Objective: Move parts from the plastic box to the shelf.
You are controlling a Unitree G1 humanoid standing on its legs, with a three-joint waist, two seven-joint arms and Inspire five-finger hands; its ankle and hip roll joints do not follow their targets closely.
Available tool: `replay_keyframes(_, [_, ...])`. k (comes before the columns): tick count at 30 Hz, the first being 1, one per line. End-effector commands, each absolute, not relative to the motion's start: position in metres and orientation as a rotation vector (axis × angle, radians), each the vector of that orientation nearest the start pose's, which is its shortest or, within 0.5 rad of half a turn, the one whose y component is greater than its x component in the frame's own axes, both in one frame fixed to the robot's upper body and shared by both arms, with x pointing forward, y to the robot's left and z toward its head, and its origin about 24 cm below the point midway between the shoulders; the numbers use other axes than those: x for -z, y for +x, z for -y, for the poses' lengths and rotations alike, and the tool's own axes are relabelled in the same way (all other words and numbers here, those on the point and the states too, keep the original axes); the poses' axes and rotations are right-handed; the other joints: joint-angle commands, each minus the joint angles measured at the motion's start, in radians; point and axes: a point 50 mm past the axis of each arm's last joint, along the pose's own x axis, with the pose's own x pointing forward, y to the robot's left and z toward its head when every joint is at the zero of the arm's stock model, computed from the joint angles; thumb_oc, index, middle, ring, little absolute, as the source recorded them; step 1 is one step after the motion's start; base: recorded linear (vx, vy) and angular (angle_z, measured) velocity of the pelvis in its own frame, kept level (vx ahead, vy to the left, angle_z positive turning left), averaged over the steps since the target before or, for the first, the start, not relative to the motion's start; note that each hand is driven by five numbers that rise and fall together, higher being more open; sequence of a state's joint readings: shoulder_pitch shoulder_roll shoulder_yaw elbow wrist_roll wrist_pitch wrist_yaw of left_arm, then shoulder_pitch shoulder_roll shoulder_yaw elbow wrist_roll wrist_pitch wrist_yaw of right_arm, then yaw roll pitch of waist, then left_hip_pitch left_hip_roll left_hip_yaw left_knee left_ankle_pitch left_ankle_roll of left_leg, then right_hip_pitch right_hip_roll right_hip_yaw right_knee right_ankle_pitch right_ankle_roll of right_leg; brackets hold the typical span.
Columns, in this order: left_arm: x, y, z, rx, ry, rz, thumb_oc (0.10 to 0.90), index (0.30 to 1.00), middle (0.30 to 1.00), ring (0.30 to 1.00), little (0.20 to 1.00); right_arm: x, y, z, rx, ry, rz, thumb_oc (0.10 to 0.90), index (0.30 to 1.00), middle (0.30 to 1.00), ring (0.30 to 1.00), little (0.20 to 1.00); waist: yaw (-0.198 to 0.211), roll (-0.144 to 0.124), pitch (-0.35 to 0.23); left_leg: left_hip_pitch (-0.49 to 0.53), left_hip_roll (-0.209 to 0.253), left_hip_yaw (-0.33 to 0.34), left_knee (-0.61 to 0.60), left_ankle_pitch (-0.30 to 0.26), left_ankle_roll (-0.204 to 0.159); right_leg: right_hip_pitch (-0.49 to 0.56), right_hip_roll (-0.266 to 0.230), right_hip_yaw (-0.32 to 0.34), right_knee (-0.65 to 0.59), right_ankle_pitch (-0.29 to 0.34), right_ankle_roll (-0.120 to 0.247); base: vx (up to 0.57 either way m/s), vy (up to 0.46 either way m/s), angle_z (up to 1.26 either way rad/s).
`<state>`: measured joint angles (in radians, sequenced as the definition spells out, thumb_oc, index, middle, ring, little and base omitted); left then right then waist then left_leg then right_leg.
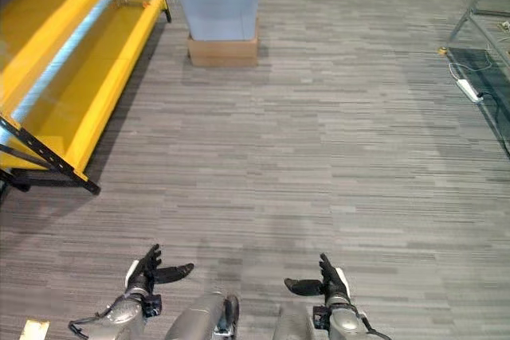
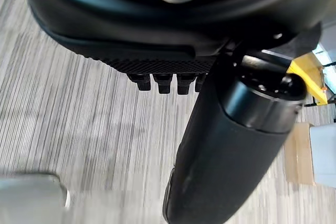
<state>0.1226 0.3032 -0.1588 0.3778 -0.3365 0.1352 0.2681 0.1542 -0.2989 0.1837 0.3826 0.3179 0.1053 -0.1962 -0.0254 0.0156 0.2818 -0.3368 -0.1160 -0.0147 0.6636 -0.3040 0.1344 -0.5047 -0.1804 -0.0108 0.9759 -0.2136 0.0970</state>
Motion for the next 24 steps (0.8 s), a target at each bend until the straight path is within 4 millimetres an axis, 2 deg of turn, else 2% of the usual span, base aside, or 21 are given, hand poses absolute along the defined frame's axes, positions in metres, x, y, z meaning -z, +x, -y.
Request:
replay_keyframes(1, [0.040, 0.207, -0.223, -0.221, 0.136, -0.464, 0.900, 1.000, 1.000, 1.000, 1.000, 0.050, 0.205, 0.213, 0.201, -0.035, -0.471, 0.900, 1.000, 1.000, 1.000, 1.000, -0.002, -0.007, -0.017, 0.152, 0.009, -0.113, -0.062, -0.060, 0.008, -0.024, 0.076, -0.030, -0.210, 0.148, -0.001, 0.24, 0.025, 0.00])
replay_keyframes(3, [0.042, 0.207, -0.222, -0.226, 0.120, -0.474, 0.900, 1.000, 1.000, 1.000, 1.000, 0.047, 0.206, 0.215, 0.216, -0.047, -0.458, 0.900, 1.000, 1.000, 1.000, 1.000, -0.013, -0.016, -0.008, 0.191, -0.001, -0.121, -0.050, -0.087, 0.008, -0.046, 0.064, -0.036, -0.316, 0.186, 0.016, 0.29, -0.011, 0.31])
replay_keyframes(4, [0.044, 0.208, -0.220, -0.231, 0.112, -0.481, 0.900, 1.000, 1.000, 1.000, 1.000, 0.046, 0.208, 0.216, 0.223, -0.067, -0.447, 0.900, 1.000, 1.000, 1.000, 1.000, -0.023, -0.033, -0.005, 0.241, -0.027, -0.127, -0.042, -0.112, 0.000, -0.035, 0.057, -0.046, -0.484, 0.231, 0.037, 0.33, -0.016, 0.50])
replay_keyframes(5, [0.044, 0.208, -0.220, -0.231, 0.111, -0.481, 0.900, 1.000, 1.000, 1.000, 1.000, 0.046, 0.208, 0.216, 0.223, -0.067, -0.447, 0.900, 1.000, 1.000, 1.000, 1.000, -0.024, -0.028, -0.001, 0.248, -0.021, -0.130, -0.044, -0.115, -0.001, -0.026, 0.061, -0.050, -0.490, 0.232, 0.036, 0.36, -0.025, 0.37])
replay_keyframes(7, [0.044, 0.209, -0.218, -0.239, 0.106, -0.472, 0.900, 1.000, 1.000, 1.000, 1.000, 0.044, 0.210, 0.217, 0.227, -0.083, -0.441, 0.900, 1.000, 1.000, 1.000, 1.000, -0.037, -0.033, -0.001, 0.317, -0.025, -0.139, -0.051, -0.135, -0.022, -0.031, 0.038, -0.093, -0.648, 0.292, 0.066, 0.33, -0.047, 0.30])
replay_keyframes(10, [0.043, 0.209, -0.217, -0.243, 0.097, -0.467, 0.900, 1.000, 1.000, 1.000, 1.000, 0.043, 0.211, 0.217, 0.218, -0.099, -0.437, 0.900, 1.000, 1.000, 1.000, 1.000, -0.040, -0.030, 0.000, 0.369, -0.009, -0.153, -0.059, -0.142, -0.045, -0.033, 0.022, -0.130, -0.701, 0.317, 0.079, 0.32, -0.079, 0.14])
replay_keyframes(13, [0.044, 0.207, -0.216, -0.244, 0.089, -0.472, 0.900, 1.000, 1.000, 1.000, 1.000, 0.042, 0.210, 0.220, 0.214, -0.116, -0.438, 0.900, 1.000, 1.000, 1.000, 1.000, -0.044, -0.029, -0.015, 0.428, 0.014, -0.173, -0.070, -0.150, -0.060, -0.031, 0.021, -0.129, -0.687, 0.334, 0.084, 0.33, -0.124, 0.23])
replay_keyframes(14, [0.048, 0.203, -0.214, -0.226, 0.091, -0.494, 0.900, 1.000, 1.000, 1.000, 1.000, 0.047, 0.205, 0.221, 0.197, -0.129, -0.466, 0.900, 1.000, 1.000, 1.000, 1.000, -0.046, -0.032, -0.048, 0.460, 0.059, -0.186, -0.066, -0.136, -0.077, -0.015, 0.040, -0.120, -0.645, 0.334, 0.057, 0.59, -0.228, 0.35])
replay_keyframes(15, [0.048, 0.203, -0.212, -0.220, 0.083, -0.496, 0.900, 1.000, 1.000, 1.000, 1.000, 0.046, 0.206, 0.223, 0.194, -0.132, -0.465, 0.900, 1.000, 1.000, 1.000, 1.000, -0.056, -0.018, -0.058, 0.469, 0.082, -0.199, -0.055, -0.111, -0.086, -0.052, 0.055, -0.086, -0.581, 0.332, 0.055, 0.55, -0.241, 0.35])
replay_keyframes(17, [0.050, 0.203, -0.211, -0.216, 0.071, -0.511, 0.900, 1.000, 1.000, 1.000, 1.000, 0.048, 0.204, 0.221, 0.190, -0.107, -0.479, 0.900, 1.000, 1.000, 1.000, 1.000, -0.059, -0.012, -0.079, 0.510, 0.127, -0.232, -0.095, -0.082, -0.102, -0.064, 0.069, -0.077, -0.519, 0.306, 0.044, 0.36, -0.197, 0.38])
replay_keyframes(18, [0.051, 0.201, -0.211, -0.215, 0.072, -0.519, 0.900, 1.000, 1.000, 1.000, 1.000, 0.049, 0.202, 0.222, 0.187, -0.109, -0.481, 0.900, 1.000, 1.000, 1.000, 1.000, -0.058, -0.006, -0.088, 0.534, 0.155, -0.239, -0.111, -0.061, -0.109, -0.071, 0.069, -0.099, -0.464, 0.280, 0.033, 0.44, -0.236, 0.40])
replay_keyframes(19, [0.052, 0.199, -0.213, -0.215, 0.081, -0.522, 0.900, 1.000, 1.000, 1.000, 1.000, 0.050, 0.201, 0.223, 0.186, -0.112, -0.489, 0.900, 1.000, 1.000, 1.000, 1.000, -0.061, 0.005, -0.103, 0.586, 0.192, -0.250, -0.155, -0.039, -0.120, -0.077, 0.071, -0.122, -0.395, 0.226, 0.019, 0.43, -0.225, 0.28])
replay_keyframes(20, [0.052, 0.198, -0.215, -0.218, 0.087, -0.525, 0.900, 1.000, 1.000, 1.000, 1.000, 0.050, 0.200, 0.224, 0.192, -0.110, -0.494, 0.900, 1.000, 1.000, 1.000, 1.000, -0.065, 0.002, -0.115, 0.613, 0.213, -0.265, -0.194, -0.009, -0.130, -0.076, 0.067, -0.131, -0.376, 0.212, 0.012, 0.44, -0.240, 0.36])
replay_keyframes(21, [0.052, 0.196, -0.217, -0.226, 0.082, -0.531, 0.900, 1.000, 1.000, 1.000, 1.000, 0.052, 0.198, 0.226, 0.195, -0.117, -0.502, 0.900, 1.000, 1.000, 1.000, 1.000, -0.069, 0.003, -0.127, 0.655, 0.247, -0.276, -0.246, 0.043, -0.146, -0.075, 0.069, -0.146, -0.343, 0.174, 0.002, 0.53, -0.292, 0.39])
replay_keyframes(22, [0.055, 0.191, -0.218, -0.252, 0.056, -0.542, 0.900, 1.000, 1.000, 1.000, 1.000, 0.052, 0.196, 0.227, 0.193, -0.129, -0.506, 0.900, 1.000, 1.000, 1.000, 1.000, -0.069, 0.006, -0.156, 0.669, 0.285, -0.287, -0.268, 0.148, -0.154, -0.073, 0.072, -0.160, -0.313, 0.125, -0.018, 0.40, -0.220, 0.59])
replay_keyframes(23, [0.055, 0.191, -0.218, -0.253, 0.056, -0.543, 0.900, 1.000, 1.000, 1.000, 1.000, 0.052, 0.196, 0.227, 0.192, -0.129, -0.507, 0.900, 1.000, 1.000, 1.000, 1.000, -0.071, 0.005, -0.159, 0.668, 0.286, -0.289, -0.273, 0.151, -0.154, -0.074, 0.070, -0.161, -0.315, 0.126, -0.019, 0.47, -0.223, 0.56])
replay_keyframes(24, [0.057, 0.188, -0.217, -0.270, 0.025, -0.556, 0.900, 1.000, 1.000, 1.000, 1.000, 0.055, 0.194, 0.225, 0.186, -0.128, -0.518, 0.900, 1.000, 1.000, 1.000, 1.000, -0.066, 0.006, -0.180, 0.649, 0.301, -0.298, -0.222, 0.275, -0.159, -0.049, 0.084, -0.165, -0.316, 0.095, -0.038, 0.35, -0.256, 0.15])
